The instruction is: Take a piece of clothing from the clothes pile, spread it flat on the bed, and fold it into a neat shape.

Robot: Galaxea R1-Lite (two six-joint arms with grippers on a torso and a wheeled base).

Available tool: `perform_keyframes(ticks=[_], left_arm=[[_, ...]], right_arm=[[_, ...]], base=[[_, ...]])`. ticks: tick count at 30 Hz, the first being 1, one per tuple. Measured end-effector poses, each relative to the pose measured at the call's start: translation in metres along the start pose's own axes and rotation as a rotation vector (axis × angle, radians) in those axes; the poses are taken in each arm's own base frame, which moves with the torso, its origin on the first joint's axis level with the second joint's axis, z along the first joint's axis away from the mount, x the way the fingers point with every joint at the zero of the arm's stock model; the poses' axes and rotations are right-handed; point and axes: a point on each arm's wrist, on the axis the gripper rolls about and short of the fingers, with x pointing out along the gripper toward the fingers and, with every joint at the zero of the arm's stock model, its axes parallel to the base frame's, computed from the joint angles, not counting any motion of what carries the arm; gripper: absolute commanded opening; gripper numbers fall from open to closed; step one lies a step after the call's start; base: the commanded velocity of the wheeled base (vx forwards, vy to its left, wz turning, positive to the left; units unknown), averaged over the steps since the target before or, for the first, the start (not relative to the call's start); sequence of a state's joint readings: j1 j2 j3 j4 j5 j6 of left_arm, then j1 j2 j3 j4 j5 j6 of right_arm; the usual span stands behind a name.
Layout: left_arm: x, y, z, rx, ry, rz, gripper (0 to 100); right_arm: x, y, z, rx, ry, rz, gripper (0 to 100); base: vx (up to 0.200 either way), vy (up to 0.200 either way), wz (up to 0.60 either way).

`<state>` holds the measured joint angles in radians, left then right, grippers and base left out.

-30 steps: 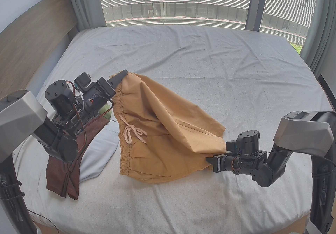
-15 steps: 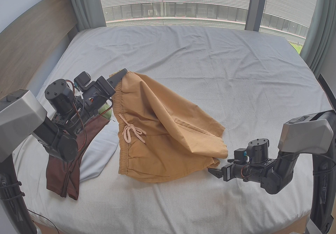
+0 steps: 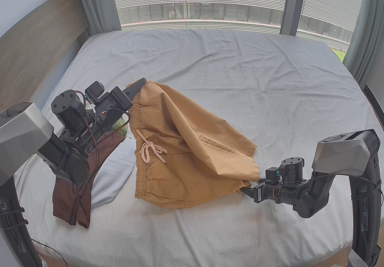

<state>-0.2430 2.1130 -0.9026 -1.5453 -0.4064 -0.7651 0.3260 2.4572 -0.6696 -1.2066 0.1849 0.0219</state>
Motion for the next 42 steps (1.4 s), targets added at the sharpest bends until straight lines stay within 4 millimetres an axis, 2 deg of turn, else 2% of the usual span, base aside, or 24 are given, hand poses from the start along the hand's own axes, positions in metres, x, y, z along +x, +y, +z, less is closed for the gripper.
perform_keyframes(ticks=[7,13,34,42], left_arm=[[0.000,-0.001,0.000,0.000,0.000,-0.001,0],[0.000,-0.001,0.000,0.000,0.000,-0.002,0],[0.003,-0.007,-0.006,-0.010,0.014,-0.019,0],[0.005,-0.013,-0.016,-0.023,0.040,-0.031,0]], right_arm=[[0.010,0.001,-0.003,-0.005,0.000,0.007,0],[0.007,-0.007,-0.001,0.006,-0.007,-0.012,0],[-0.067,-0.044,0.051,-0.009,-0.159,-0.150,0],[-0.093,-0.062,0.061,-0.068,-0.173,-0.222,0]], base=[[0.000,0.000,0.00],[0.000,0.000,0.00],[0.000,0.000,0.00],[0.000,0.000,0.00]])
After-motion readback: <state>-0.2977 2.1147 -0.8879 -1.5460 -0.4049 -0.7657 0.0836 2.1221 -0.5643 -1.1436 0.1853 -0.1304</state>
